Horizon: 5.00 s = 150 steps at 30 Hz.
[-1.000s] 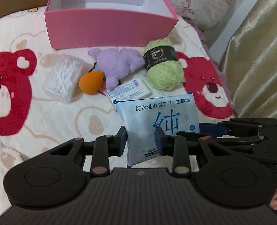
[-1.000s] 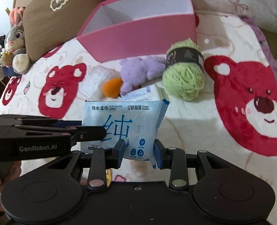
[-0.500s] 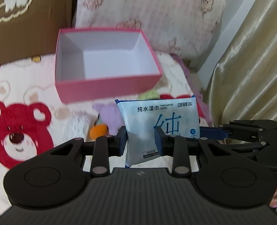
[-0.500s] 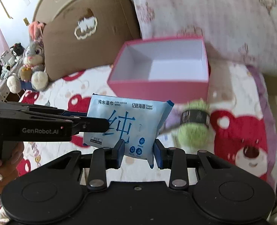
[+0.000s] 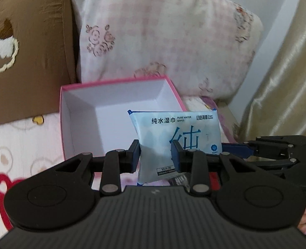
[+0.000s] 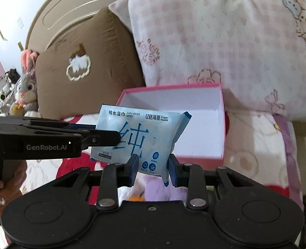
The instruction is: Organize objects
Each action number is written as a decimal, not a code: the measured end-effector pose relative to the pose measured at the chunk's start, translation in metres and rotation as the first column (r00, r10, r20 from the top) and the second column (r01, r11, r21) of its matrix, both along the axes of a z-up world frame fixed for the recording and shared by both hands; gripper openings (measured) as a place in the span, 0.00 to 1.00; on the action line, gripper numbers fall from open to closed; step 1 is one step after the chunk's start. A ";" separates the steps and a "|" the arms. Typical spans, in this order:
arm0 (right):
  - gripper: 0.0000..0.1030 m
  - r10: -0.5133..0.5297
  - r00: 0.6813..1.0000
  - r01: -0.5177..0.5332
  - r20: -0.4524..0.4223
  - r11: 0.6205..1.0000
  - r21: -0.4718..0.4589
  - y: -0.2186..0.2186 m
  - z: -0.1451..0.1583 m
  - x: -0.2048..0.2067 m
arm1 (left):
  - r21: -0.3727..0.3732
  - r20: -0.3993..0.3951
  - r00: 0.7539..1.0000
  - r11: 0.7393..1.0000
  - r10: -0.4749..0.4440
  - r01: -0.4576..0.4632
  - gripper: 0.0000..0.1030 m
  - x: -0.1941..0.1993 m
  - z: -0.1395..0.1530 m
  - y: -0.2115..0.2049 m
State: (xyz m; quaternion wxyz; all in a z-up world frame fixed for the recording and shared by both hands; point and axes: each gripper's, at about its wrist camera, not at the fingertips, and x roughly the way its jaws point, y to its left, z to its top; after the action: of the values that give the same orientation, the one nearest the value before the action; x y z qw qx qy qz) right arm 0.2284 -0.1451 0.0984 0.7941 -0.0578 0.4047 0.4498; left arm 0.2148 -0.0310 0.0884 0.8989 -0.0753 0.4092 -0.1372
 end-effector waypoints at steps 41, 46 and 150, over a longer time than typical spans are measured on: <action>0.34 0.061 0.998 -0.065 -0.025 0.961 -0.268 0.143 -0.136 0.105 | 0.180 -0.234 0.935 0.957 0.267 -0.228 0.41 0.160 -0.168 0.012; 0.35 0.089 0.996 -0.093 -0.025 0.974 -0.206 0.116 -0.111 0.090 | 0.104 -0.235 0.942 0.970 0.239 -0.220 0.44 0.141 -0.152 0.019; 0.87 0.703 0.660 -0.656 0.266 0.712 -0.251 0.075 -0.152 -0.097 | -0.216 -0.194 0.917 0.896 0.349 -0.387 0.89 -0.093 -0.203 0.094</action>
State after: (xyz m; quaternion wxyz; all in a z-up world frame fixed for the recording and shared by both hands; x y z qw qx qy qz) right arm 0.1319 -0.0700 -0.0533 0.6198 -0.3349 0.2383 0.6686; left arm 0.1216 0.0626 -0.1144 0.8584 -0.2743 0.4333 -0.0087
